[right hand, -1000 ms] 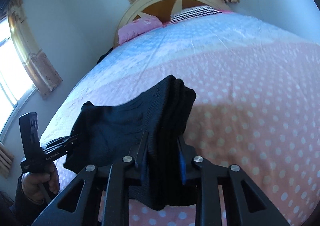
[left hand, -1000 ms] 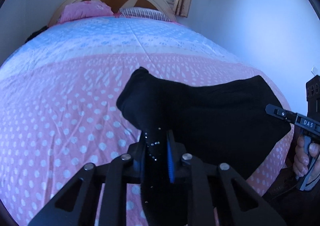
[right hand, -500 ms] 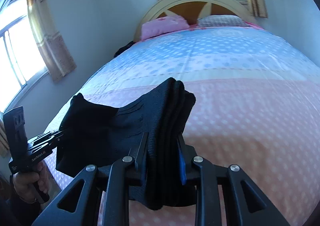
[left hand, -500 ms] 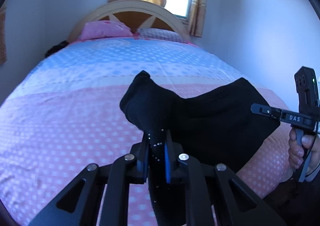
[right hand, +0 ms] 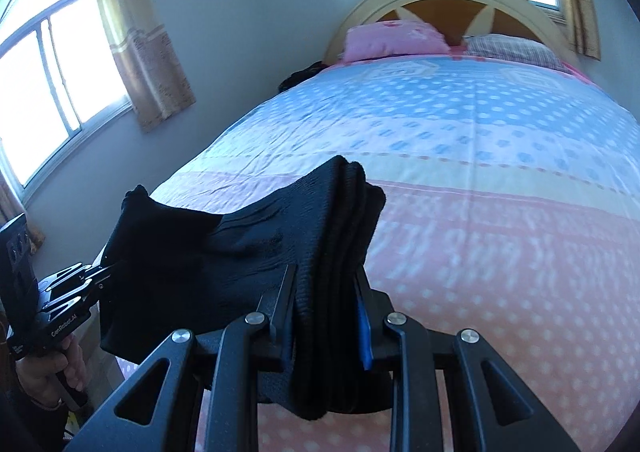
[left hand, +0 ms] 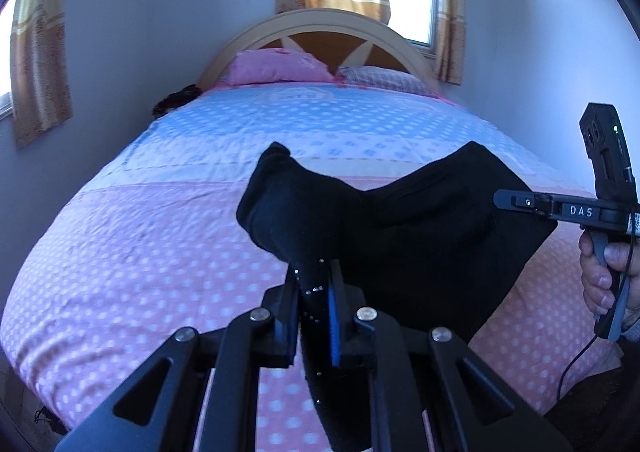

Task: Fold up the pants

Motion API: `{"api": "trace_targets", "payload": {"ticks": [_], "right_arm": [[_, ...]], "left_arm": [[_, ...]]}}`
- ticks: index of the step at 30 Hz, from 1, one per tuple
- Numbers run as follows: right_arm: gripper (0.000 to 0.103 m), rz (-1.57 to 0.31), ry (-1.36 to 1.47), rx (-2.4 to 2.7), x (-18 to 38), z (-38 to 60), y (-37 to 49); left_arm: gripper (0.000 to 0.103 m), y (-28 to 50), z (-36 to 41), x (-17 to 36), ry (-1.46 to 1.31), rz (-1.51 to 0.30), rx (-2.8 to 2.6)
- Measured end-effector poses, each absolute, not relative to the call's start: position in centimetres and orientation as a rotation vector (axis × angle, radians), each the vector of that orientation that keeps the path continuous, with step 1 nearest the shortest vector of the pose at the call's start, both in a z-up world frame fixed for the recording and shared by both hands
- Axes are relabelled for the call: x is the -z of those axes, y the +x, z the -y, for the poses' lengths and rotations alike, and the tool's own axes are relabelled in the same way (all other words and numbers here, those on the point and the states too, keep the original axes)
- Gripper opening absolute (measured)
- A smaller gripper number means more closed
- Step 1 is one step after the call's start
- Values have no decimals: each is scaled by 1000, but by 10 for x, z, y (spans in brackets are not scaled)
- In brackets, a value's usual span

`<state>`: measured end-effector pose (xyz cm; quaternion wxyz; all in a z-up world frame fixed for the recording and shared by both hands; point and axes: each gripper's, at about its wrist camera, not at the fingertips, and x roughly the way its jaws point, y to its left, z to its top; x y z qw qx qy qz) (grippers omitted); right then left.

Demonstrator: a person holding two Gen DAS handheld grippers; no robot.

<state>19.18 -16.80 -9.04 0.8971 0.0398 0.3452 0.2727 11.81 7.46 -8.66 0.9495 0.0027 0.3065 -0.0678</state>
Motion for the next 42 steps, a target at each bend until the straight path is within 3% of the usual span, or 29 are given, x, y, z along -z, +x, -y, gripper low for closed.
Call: {"api": "trace_targets", "payload": {"ticks": [36,42], "right_arm": [[25,-799,2,-604,125,67,248],[26,-843,13,-579,139,72,254]], "left_arm": [[12,121,-144,125,-75,-678,29],[26,123,-140,140,-31,-700,5]]}}
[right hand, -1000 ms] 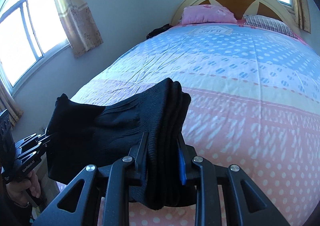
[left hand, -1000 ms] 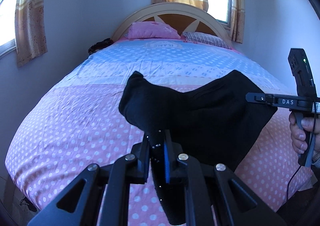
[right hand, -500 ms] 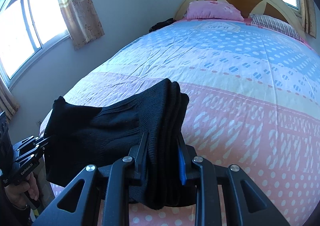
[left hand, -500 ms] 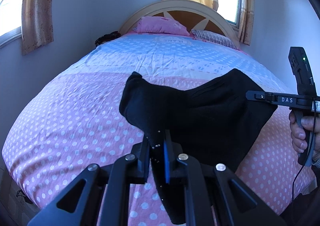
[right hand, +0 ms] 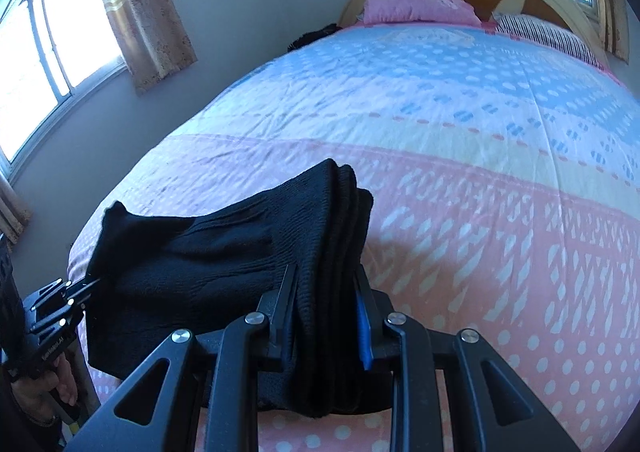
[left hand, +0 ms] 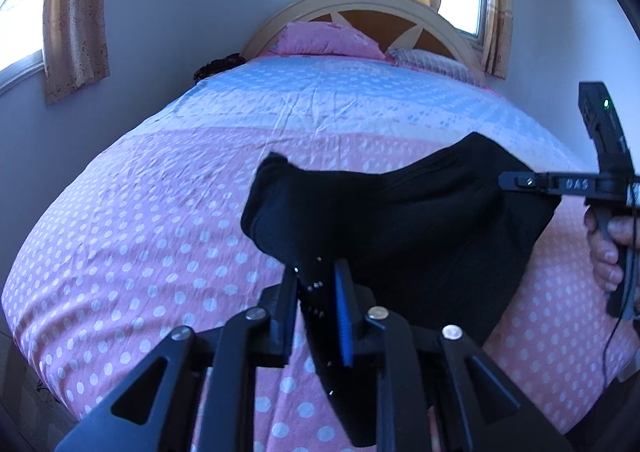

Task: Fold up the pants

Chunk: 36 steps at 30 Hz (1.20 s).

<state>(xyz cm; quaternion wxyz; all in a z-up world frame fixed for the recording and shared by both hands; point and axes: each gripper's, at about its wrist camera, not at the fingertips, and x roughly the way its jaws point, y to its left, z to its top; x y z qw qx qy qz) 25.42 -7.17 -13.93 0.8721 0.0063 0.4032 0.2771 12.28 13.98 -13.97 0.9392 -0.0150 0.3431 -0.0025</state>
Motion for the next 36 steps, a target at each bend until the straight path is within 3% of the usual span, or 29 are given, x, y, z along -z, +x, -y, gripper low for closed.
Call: {"api": "trace_targets", "payload": {"ticks": [8,10,12,15,21,36], "right_arm": [[32,-883,28,-521,159,76,264],[38,-882,35,-513,162,78,265],[52,-888,51,-500,164,82,267],[59,-905,95,-493,166,92,270],[59,-814,142,-350,142,118,247],[64,-575,58,-384,70,111,106]], "left_arm": [[62,121,-149,159,-31,-699,-48],[72,120,-153,161,-42,-692,-59],[79,118,-157,163,-49,-687,-72],[87,115,-164,164,-69,-695,-78],[88,91,-173,145,-71,-692,-99],[96,32,-151,65,-66,-459,-91]]}}
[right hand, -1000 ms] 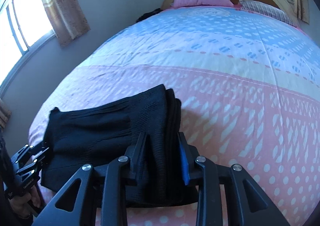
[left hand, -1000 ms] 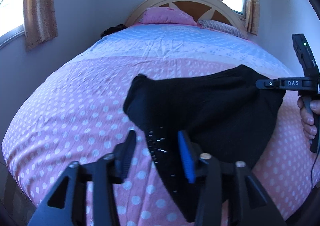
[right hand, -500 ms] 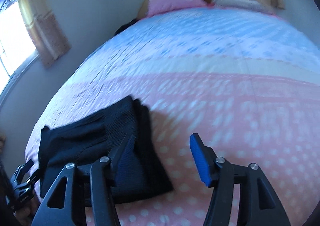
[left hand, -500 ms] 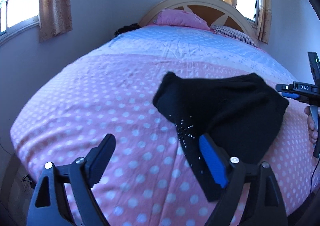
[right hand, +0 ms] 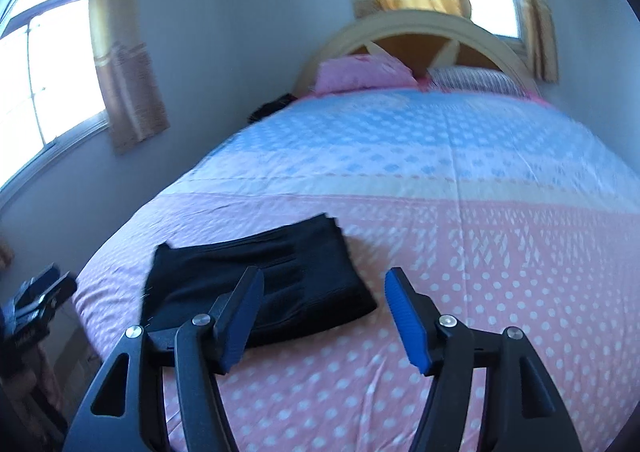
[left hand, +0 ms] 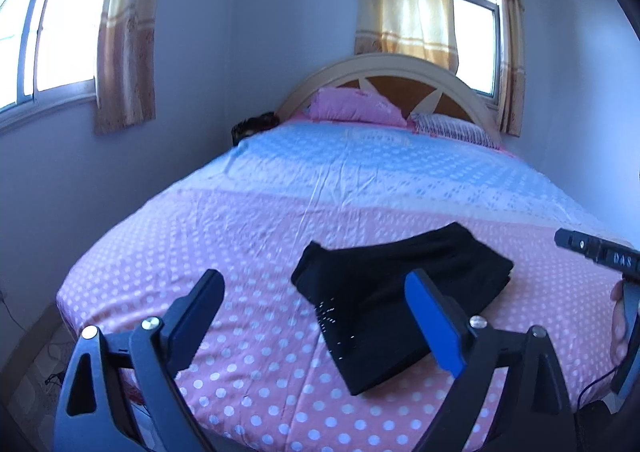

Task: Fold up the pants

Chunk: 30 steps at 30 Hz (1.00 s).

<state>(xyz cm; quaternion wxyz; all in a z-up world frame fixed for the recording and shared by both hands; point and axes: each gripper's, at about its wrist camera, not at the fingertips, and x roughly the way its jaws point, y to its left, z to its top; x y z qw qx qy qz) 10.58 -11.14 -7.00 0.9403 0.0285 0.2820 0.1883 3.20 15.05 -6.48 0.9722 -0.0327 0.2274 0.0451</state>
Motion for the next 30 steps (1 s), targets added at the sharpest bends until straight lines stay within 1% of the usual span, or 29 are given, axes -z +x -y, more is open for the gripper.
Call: {"api": "trace_targets", "payload": {"ticks": [3,11,30], "right_arm": [[65,-533,14,-415,59,101,81],[67,-465,-44,-455,44,87,38],[68,-467,-41,-464,45,87,28]], "left_arm": [[99,25,-147,55,-63,-429,-89],[101,16,-136,42,-48,-386,-86],[101,11,-131,38,-46,-372,-95]]}}
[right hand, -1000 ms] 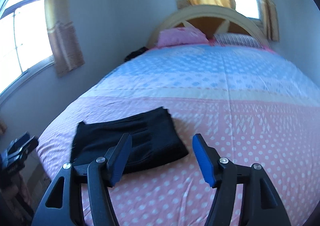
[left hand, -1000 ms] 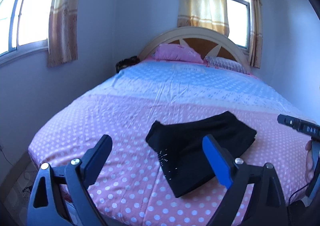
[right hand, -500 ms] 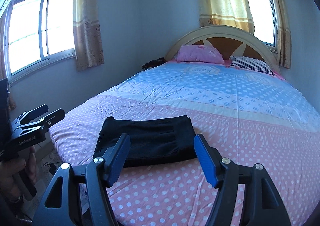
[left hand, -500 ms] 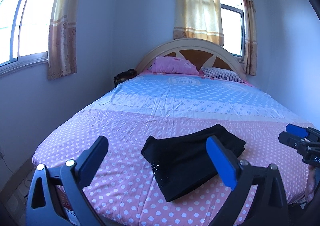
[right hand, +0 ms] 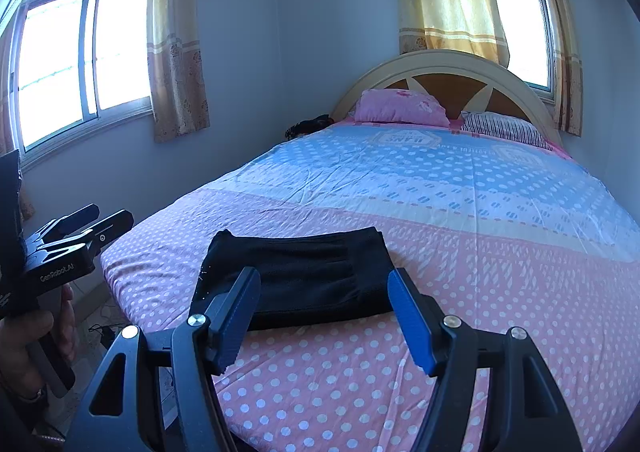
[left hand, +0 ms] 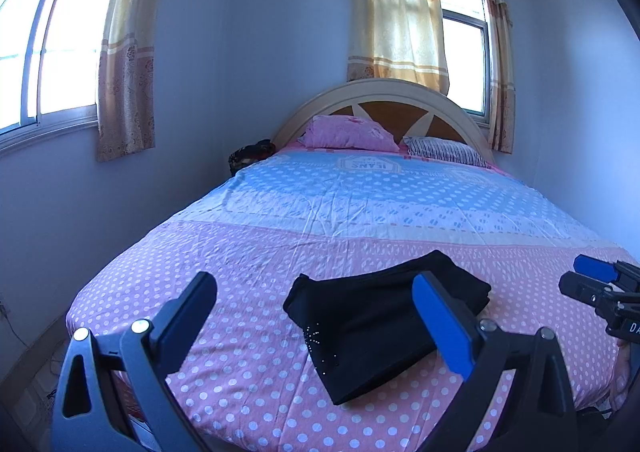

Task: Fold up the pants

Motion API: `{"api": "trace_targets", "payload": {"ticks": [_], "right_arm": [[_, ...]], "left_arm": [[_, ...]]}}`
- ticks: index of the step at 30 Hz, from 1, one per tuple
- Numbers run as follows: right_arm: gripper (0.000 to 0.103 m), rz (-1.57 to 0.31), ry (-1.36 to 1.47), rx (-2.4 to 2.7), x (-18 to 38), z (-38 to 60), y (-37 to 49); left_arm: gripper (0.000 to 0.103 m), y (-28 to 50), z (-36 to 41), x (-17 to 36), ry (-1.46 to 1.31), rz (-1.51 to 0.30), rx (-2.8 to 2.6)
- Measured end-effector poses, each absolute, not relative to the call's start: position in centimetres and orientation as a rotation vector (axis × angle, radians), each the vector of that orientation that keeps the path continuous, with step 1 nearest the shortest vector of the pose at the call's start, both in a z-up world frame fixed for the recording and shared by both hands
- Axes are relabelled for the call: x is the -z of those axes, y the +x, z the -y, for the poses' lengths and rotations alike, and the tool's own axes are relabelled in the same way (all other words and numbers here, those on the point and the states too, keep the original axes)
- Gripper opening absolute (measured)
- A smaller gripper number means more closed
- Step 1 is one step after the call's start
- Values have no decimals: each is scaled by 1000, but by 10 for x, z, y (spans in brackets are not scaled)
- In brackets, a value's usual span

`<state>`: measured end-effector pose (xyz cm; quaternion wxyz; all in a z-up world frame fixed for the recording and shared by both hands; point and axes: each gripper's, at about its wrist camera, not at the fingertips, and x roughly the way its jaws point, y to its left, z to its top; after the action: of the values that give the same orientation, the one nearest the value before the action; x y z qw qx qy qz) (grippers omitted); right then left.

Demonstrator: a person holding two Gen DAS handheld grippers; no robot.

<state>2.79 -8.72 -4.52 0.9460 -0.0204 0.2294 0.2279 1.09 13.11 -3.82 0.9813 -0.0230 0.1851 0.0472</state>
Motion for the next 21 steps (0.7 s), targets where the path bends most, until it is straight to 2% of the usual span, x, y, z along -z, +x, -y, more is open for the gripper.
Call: {"api": "trace_targets", "payload": {"ticks": [21], "right_arm": [[68,-442,-24,-458,45,91,23]], "left_arm": [[103,12,-128,35,-14,-364,-92]]}}
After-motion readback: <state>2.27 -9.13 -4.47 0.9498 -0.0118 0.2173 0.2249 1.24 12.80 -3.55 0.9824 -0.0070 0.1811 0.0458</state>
